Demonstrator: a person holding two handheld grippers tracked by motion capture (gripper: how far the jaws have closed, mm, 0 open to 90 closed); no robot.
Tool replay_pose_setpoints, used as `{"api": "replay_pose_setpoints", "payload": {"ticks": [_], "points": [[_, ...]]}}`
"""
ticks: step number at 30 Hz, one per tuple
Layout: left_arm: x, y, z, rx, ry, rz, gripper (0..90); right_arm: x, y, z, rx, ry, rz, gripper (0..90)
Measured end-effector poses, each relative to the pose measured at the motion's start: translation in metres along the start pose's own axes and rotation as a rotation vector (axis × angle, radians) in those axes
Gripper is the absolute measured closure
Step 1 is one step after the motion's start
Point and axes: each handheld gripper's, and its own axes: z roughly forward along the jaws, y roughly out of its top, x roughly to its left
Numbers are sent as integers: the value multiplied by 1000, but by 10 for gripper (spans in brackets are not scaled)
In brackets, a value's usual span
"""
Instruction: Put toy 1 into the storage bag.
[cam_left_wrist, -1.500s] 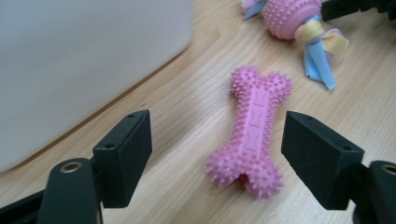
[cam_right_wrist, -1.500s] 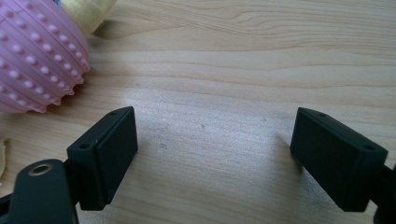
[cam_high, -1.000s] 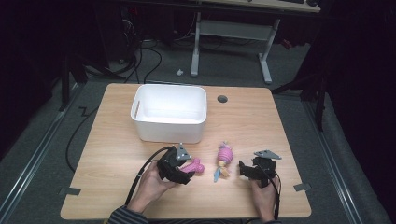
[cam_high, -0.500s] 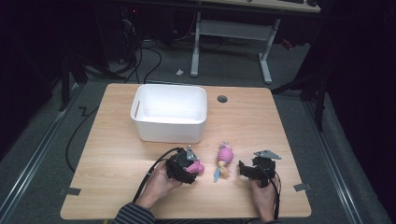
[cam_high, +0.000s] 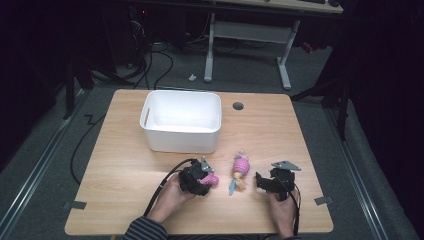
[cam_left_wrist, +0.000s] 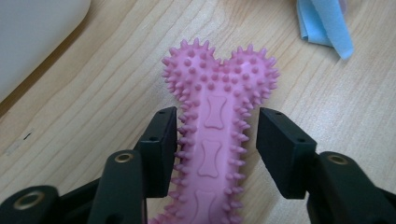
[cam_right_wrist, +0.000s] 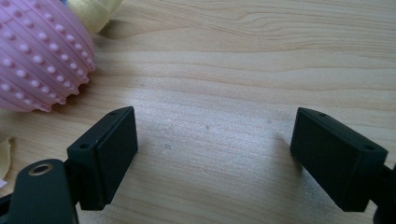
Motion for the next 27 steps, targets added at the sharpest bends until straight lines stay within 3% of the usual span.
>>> {"api": "replay_pose_setpoints", "payload": {"ticks": [14, 27], "points": [[2, -4, -3, -27, -3, 12, 583, 0, 0, 0, 0, 5, -3, 145], [2, -4, -19, -83, -25, -1, 591, 1, 0, 0, 1, 6, -6, 145]]}}
